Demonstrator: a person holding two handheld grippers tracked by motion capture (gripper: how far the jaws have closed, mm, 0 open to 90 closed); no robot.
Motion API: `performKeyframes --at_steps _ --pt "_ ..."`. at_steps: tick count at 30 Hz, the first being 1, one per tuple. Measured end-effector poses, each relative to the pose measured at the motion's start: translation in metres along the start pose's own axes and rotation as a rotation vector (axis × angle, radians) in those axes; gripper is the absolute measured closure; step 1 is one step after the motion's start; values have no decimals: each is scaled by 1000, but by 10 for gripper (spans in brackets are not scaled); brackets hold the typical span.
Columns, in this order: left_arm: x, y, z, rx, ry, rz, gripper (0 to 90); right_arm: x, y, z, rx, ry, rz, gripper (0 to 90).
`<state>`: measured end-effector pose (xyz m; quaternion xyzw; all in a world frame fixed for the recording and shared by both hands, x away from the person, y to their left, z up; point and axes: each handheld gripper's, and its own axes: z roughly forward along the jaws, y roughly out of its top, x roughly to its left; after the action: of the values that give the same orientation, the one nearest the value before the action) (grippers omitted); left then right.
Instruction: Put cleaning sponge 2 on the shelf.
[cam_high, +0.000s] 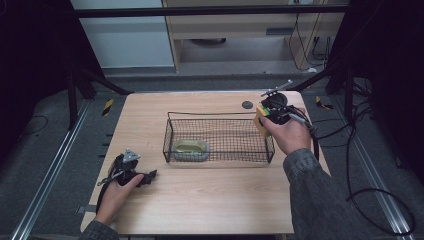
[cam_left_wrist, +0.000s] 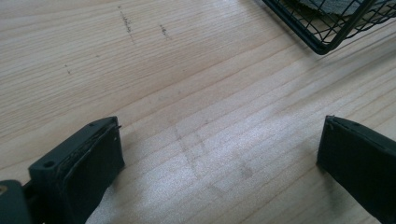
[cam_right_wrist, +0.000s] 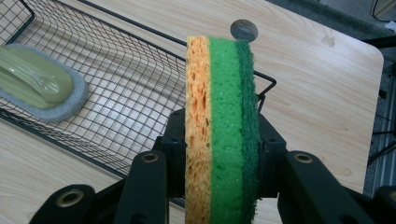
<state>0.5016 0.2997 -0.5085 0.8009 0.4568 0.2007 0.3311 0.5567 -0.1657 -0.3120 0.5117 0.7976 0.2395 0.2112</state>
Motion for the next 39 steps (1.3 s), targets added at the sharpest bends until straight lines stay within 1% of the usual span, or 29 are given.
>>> performKeyframes --at_steps 7,15,20,27,39 --pt "0 0 0 0 0 1 0 0 2 7 21 13 14 646" --pt "0 0 0 1 -1 2 0 0 2 14 32 3 19 646" --pt "0 0 0 1 -1 1 0 2 2 17 36 1 14 645" --pt "0 0 0 1 -2 1 0 3 0 23 45 2 17 645" --pt "1 1 1 1 -1 2 0 5 -6 38 75 1 25 644"
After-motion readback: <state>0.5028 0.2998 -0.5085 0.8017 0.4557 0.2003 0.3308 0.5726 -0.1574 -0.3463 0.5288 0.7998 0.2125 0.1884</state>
